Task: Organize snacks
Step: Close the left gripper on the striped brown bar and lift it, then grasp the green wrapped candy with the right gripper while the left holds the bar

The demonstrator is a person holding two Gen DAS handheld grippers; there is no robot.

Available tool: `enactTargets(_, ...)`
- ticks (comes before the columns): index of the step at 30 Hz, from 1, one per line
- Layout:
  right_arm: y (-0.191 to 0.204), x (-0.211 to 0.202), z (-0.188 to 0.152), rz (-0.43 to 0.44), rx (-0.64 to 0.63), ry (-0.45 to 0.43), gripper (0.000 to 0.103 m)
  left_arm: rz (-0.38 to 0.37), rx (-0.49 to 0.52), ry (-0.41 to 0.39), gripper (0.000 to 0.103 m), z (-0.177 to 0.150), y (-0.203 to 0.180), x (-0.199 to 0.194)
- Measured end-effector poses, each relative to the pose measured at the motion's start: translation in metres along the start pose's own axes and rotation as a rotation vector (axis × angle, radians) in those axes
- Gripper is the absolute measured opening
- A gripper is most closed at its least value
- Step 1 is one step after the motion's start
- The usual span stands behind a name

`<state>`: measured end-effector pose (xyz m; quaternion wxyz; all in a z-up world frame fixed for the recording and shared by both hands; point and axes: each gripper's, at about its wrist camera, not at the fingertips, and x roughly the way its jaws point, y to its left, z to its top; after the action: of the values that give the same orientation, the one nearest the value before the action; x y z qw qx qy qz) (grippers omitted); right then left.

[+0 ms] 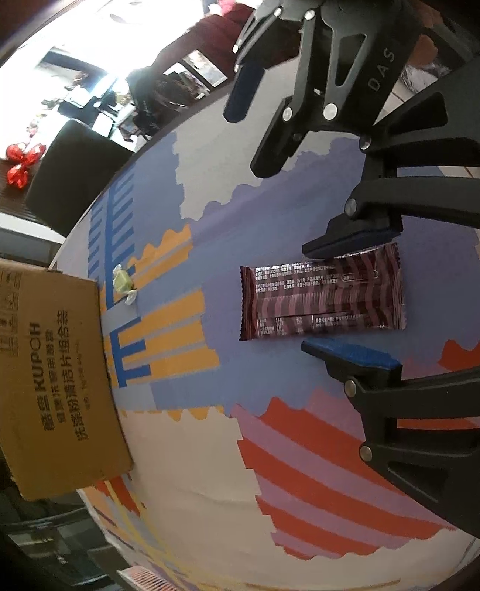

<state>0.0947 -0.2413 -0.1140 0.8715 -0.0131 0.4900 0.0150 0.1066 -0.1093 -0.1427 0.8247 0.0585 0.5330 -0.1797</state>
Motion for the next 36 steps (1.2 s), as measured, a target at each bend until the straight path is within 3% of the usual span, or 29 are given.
enactTargets(3,-0.004,0.002,-0.004,-0.004,0.010,0.011,0.069,0.033,0.035,-0.014,0.045,-0.002,-0.006,0.002)
enactTargets(7,-0.005,0.004,-0.008,0.010,0.019,0.025,0.069,0.050,0.075,-0.040,0.036,-0.005,-0.008,0.001)
enactTargets(17,0.003,0.005,-0.007,0.015,-0.001,0.021,0.069,-0.015,-0.015,-0.070,0.035,0.000,0.010,-0.010)
enactTargets(36,0.019,0.015,0.046,0.018,-0.046,-0.060,0.069,0.044,-0.076,-0.200,0.035,0.053,0.049,-0.023)
